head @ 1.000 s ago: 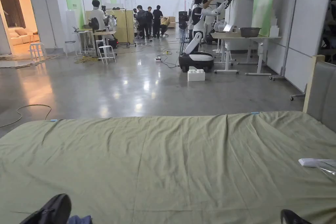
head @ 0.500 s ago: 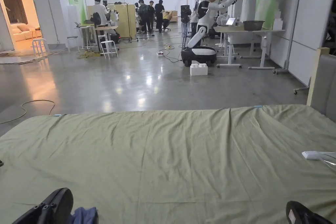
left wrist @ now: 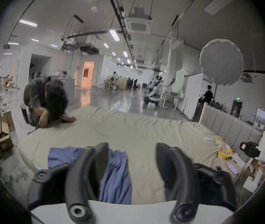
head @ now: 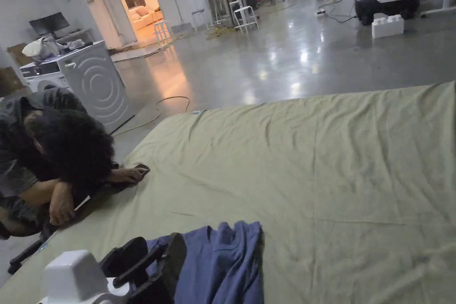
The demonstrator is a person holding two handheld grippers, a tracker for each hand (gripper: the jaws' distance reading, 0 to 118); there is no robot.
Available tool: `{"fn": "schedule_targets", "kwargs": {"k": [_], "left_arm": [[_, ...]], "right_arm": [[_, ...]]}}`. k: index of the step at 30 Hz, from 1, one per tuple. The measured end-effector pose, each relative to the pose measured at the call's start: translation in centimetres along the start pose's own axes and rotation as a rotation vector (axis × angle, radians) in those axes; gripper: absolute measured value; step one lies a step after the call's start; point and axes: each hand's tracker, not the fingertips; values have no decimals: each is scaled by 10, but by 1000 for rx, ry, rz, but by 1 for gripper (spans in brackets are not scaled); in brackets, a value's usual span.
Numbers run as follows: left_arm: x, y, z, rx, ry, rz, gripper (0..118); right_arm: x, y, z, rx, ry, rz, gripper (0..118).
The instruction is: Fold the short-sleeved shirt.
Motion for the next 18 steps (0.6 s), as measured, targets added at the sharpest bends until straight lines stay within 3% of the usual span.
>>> {"fn": "schedule_targets", "kwargs": {"k": [2,5,8,11,18], "left_arm": [[-12,-13,-19,-53,34,2,78],[-28,-36,-64,-183,59,-25,80],[-43,-66,-117,-289,61,10,98],[-53,-96,-169,-399,81,49,100],[-80,-158,-267,-569,180,-25,98]], "right_arm": [[0,-5,-6,-21,3,-7,0],[1,-13,-15,-69,9,-28,0],[3,-24,-22,-118,-3,-25,0],[4,-33,-28,-170,-13,-2,0],[14,-47,-26,-261,-73,31,0]]}}
